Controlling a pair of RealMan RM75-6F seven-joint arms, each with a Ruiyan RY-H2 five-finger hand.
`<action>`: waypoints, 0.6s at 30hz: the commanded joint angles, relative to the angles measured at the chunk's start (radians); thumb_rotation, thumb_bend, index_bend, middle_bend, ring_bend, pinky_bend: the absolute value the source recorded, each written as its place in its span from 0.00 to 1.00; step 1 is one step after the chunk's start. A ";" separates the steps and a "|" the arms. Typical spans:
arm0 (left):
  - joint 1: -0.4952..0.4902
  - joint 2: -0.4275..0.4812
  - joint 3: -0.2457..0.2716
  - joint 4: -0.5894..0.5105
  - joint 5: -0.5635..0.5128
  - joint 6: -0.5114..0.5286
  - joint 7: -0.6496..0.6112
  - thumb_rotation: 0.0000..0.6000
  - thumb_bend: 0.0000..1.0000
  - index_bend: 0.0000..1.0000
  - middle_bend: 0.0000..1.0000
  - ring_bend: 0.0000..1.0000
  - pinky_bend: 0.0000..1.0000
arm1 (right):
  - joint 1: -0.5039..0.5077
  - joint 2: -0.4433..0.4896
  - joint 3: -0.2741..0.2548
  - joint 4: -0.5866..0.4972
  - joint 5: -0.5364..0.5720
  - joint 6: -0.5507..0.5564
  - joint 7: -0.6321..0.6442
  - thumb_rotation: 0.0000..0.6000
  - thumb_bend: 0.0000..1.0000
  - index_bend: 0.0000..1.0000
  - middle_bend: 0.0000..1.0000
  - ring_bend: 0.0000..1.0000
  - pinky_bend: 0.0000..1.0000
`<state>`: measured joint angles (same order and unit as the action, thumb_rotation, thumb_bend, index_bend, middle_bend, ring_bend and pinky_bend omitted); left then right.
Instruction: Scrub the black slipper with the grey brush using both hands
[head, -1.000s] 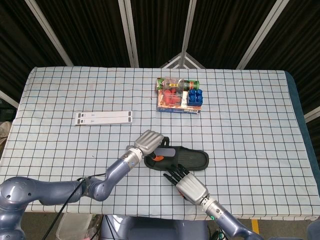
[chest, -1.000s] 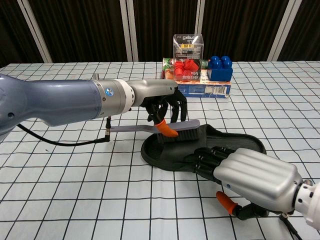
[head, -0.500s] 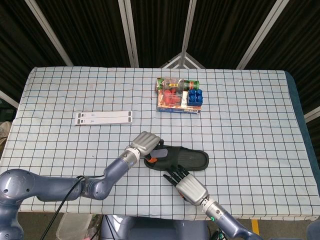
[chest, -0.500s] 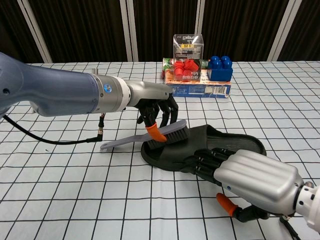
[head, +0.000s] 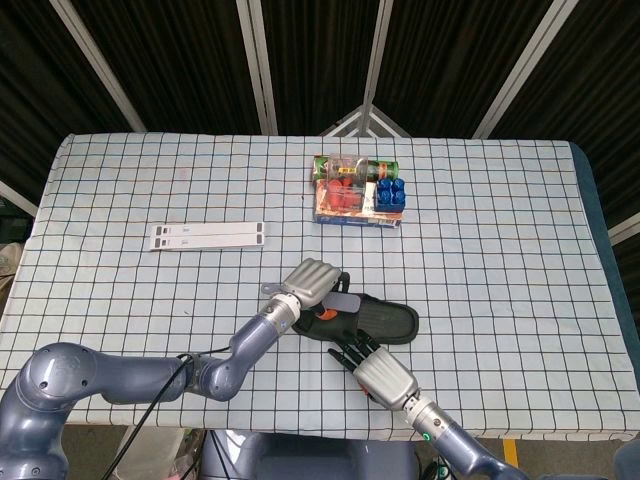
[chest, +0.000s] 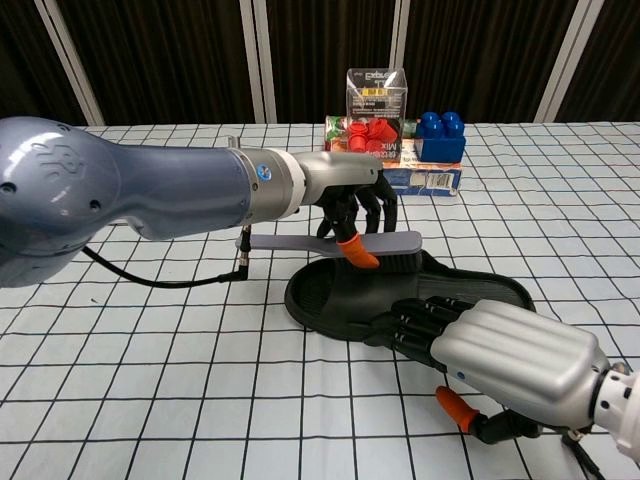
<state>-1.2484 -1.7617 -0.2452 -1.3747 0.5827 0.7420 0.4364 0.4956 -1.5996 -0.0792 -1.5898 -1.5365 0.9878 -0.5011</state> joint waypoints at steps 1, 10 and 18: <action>-0.010 -0.016 -0.014 0.016 0.004 -0.014 -0.019 1.00 0.70 0.64 0.74 0.63 0.65 | 0.000 0.003 0.000 -0.001 0.000 0.002 0.001 1.00 0.75 0.00 0.05 0.00 0.07; -0.020 0.034 0.015 -0.044 -0.041 -0.032 0.001 1.00 0.71 0.66 0.75 0.64 0.65 | -0.003 0.010 -0.004 -0.010 -0.006 0.011 -0.004 1.00 0.75 0.00 0.05 0.00 0.07; -0.076 0.140 0.090 -0.157 -0.202 0.020 0.134 1.00 0.71 0.67 0.77 0.65 0.67 | -0.006 0.012 -0.006 -0.019 -0.003 0.015 -0.018 1.00 0.75 0.00 0.05 0.00 0.07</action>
<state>-1.2966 -1.6598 -0.1903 -1.4913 0.4423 0.7351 0.5133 0.4898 -1.5880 -0.0861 -1.6076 -1.5398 1.0021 -0.5178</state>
